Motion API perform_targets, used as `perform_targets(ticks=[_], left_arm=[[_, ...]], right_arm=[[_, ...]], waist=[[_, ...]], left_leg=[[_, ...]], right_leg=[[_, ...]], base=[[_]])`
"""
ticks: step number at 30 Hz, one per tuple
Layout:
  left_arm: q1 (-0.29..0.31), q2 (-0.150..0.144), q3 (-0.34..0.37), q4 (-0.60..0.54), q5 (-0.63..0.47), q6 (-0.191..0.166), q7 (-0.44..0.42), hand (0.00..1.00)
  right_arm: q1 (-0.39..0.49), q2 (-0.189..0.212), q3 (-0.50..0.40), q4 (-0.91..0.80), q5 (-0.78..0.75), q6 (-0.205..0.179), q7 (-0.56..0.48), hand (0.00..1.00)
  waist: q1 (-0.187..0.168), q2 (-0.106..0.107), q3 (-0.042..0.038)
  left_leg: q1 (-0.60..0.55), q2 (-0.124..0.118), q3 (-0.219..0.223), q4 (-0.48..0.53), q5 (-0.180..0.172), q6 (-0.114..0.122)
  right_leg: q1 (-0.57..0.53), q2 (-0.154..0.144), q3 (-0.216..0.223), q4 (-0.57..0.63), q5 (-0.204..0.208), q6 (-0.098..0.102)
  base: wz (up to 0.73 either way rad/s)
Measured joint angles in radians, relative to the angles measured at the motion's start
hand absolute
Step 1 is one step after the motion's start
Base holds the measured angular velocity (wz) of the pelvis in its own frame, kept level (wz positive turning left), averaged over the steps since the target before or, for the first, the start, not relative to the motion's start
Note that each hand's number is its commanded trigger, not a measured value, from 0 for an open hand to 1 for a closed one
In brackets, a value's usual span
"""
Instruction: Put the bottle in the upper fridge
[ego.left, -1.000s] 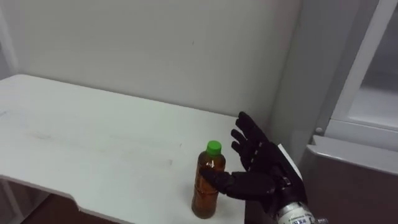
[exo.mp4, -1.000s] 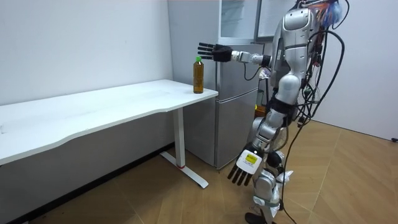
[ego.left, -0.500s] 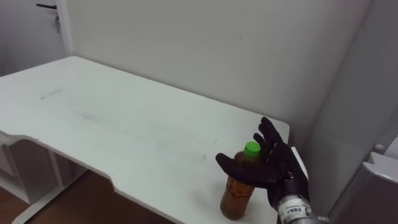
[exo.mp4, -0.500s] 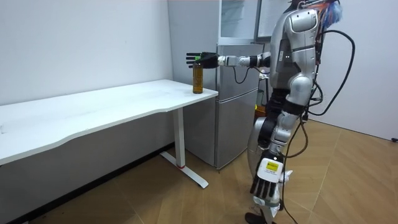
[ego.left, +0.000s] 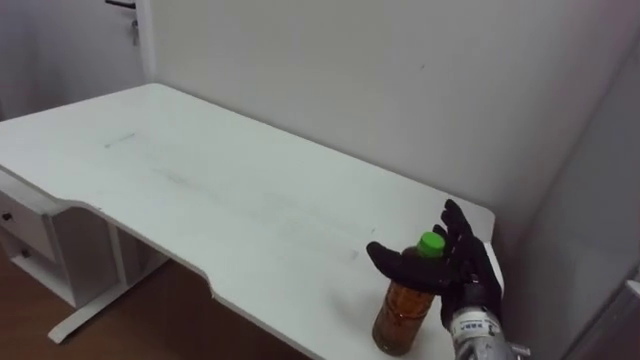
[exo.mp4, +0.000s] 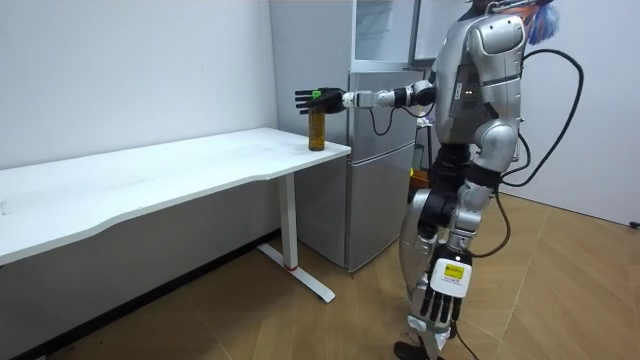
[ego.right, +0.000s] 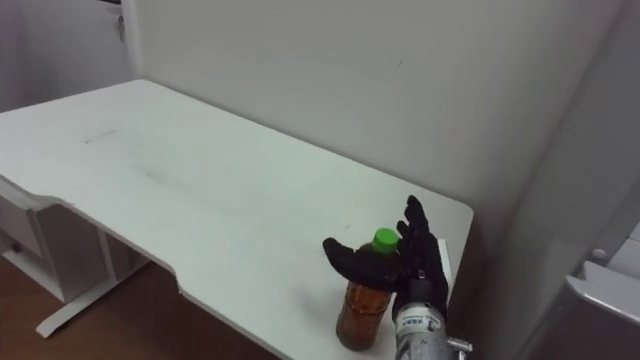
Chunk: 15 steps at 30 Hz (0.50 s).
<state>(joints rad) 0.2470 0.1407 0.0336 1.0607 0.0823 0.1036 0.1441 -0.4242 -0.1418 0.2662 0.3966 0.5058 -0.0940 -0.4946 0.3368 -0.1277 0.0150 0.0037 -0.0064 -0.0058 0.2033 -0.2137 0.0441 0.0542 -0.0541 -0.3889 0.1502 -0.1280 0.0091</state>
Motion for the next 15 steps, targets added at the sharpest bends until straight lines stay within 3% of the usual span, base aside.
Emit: perform_targets(ticks=[8,15], left_arm=[[0.001,0.005,-0.02,-0.02,0.0,0.001,0.0,0.0],[0.007,0.008,-0.028,-0.02,-0.001,0.006,0.005,0.0]], right_arm=[[-0.011,0.0,0.029,0.109,0.0,-0.002,-0.062,0.0],[-0.011,0.0,0.067,0.125,0.0,-0.006,-0.104,0.0]], waist=[[0.001,-0.011,0.0081],[0.005,-0.013,0.0076]], left_leg=[[-0.015,-0.008,-0.011,0.002,0.011,0.003],[-0.015,-0.008,-0.014,0.002,0.013,0.002]], right_leg=[[-0.005,-0.01,-0.026,0.0,0.0,0.001],[-0.006,-0.01,-0.029,0.0,0.0,0.001]], base=[[0.06],[0.0]])
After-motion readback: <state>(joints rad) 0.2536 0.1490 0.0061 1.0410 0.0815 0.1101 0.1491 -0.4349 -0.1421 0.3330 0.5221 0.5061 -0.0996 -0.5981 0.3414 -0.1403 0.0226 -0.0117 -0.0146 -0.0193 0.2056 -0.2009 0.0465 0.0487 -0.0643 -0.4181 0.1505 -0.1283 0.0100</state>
